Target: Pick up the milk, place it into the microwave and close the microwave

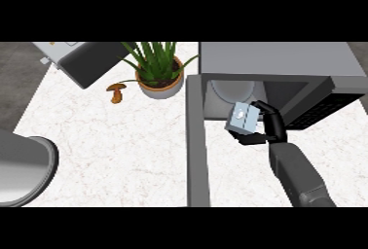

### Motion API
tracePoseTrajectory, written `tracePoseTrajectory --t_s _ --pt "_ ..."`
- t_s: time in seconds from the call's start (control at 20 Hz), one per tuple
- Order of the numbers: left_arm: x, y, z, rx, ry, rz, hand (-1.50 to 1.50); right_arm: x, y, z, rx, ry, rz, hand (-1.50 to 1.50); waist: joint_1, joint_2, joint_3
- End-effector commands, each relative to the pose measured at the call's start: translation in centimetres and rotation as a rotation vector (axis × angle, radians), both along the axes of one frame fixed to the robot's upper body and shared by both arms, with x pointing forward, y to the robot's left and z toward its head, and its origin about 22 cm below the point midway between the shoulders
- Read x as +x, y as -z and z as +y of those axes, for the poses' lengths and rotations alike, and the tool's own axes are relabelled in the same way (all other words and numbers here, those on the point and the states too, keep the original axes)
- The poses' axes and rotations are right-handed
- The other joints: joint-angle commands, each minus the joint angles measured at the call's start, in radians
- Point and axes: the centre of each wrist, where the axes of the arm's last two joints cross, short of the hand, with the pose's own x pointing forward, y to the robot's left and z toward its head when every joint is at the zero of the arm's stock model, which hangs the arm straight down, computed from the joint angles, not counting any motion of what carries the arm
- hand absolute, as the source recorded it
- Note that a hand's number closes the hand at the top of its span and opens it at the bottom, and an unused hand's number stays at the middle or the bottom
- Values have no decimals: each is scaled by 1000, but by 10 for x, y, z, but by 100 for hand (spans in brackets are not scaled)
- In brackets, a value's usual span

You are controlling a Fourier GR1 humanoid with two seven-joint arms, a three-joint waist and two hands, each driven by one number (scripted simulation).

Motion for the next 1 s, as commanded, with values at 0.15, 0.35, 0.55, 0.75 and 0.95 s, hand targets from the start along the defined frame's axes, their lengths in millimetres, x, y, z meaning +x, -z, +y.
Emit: tracePoseTrajectory --t_s 0.15,0.35,0.55,0.75,0.95 --pt "3 -7 2 17 19 -15 -150 48 -57 -27 -47 33 -4 150 22 9 1" --pt "13 -8 8 23 9 -16 -150 58 -66 -13 -87 42 21 150 26 13 1" --pt "29 -5 2 31 59 -38 -150 69 -83 -18 -111 63 23 150 53 33 3" --pt "31 -3 6 17 61 -33 -150 83 -112 -31 -238 144 10 150 61 30 2" --pt "38 -2 4 9 75 -49 -150 91 -124 -25 -308 228 -11 150 80 42 3"
